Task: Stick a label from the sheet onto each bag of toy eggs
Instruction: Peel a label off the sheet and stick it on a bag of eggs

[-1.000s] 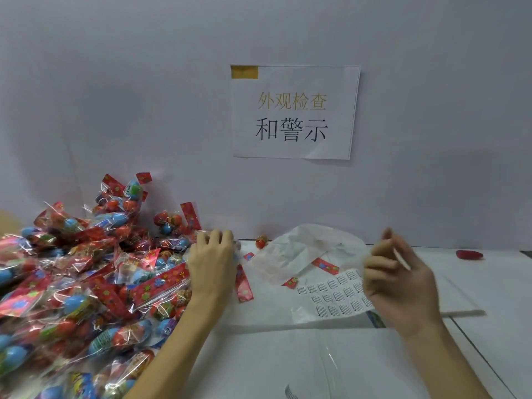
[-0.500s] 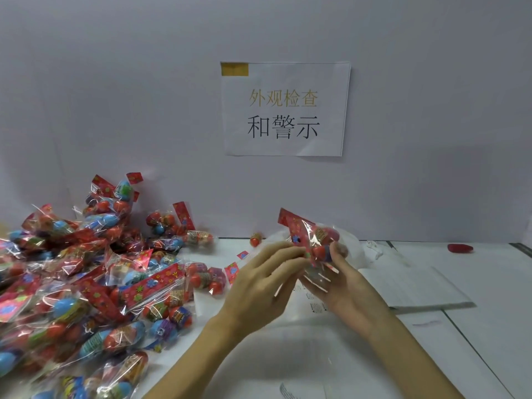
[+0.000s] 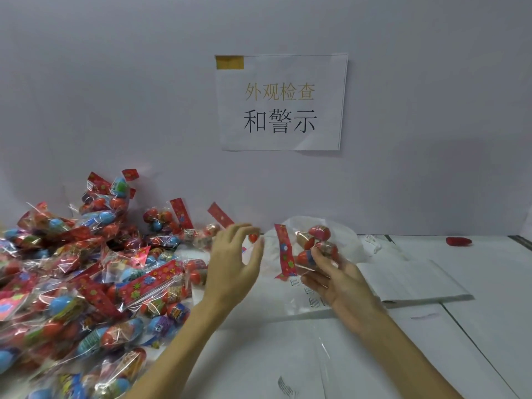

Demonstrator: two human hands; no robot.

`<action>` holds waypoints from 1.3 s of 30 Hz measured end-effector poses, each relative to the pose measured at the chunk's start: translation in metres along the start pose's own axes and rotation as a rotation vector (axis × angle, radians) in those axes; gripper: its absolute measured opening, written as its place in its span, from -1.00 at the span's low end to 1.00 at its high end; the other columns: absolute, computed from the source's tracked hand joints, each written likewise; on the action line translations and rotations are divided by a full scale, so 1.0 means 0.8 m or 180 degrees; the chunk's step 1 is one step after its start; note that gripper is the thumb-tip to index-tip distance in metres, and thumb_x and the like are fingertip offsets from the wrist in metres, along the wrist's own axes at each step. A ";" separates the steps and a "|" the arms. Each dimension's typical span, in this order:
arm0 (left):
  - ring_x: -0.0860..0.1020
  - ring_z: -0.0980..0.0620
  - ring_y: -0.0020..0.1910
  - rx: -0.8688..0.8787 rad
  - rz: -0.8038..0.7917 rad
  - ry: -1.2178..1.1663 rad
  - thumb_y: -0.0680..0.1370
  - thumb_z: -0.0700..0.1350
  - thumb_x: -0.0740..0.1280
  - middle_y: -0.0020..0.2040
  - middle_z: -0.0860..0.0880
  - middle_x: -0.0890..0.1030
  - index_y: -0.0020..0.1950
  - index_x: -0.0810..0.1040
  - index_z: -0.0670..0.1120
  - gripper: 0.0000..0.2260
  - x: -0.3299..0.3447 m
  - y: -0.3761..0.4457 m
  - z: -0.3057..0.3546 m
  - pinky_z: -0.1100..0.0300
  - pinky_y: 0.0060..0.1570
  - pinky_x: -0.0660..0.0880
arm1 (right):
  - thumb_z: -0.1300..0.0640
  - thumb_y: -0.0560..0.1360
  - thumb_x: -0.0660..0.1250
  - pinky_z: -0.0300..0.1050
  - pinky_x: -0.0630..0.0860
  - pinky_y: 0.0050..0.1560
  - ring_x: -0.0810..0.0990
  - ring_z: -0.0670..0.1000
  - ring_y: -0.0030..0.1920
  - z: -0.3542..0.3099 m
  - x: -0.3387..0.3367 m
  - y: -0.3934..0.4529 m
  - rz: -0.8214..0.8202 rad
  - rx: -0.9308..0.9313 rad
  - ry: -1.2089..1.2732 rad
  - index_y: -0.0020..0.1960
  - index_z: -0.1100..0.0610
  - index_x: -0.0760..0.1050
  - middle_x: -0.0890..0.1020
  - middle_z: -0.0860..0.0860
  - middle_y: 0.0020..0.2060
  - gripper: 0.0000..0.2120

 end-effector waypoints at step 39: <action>0.64 0.16 0.04 -0.1314 -0.0885 -0.2130 0.52 0.12 0.46 0.02 0.14 0.72 -0.05 0.80 0.12 -0.85 0.036 -0.012 -0.009 0.33 -0.05 0.57 | -0.29 0.63 0.08 -0.19 0.55 -0.40 0.60 -0.07 -0.52 -0.028 0.010 -0.024 0.0032 -0.0942 -0.2984 0.09 -0.24 0.60 0.64 -0.04 -0.49 -0.66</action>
Point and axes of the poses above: each hand's wrist, its own y-axis towards the middle knuckle, its own x-axis out of the palm, z = x × y, the point moved 7 cm from there along y, towards the middle knuckle
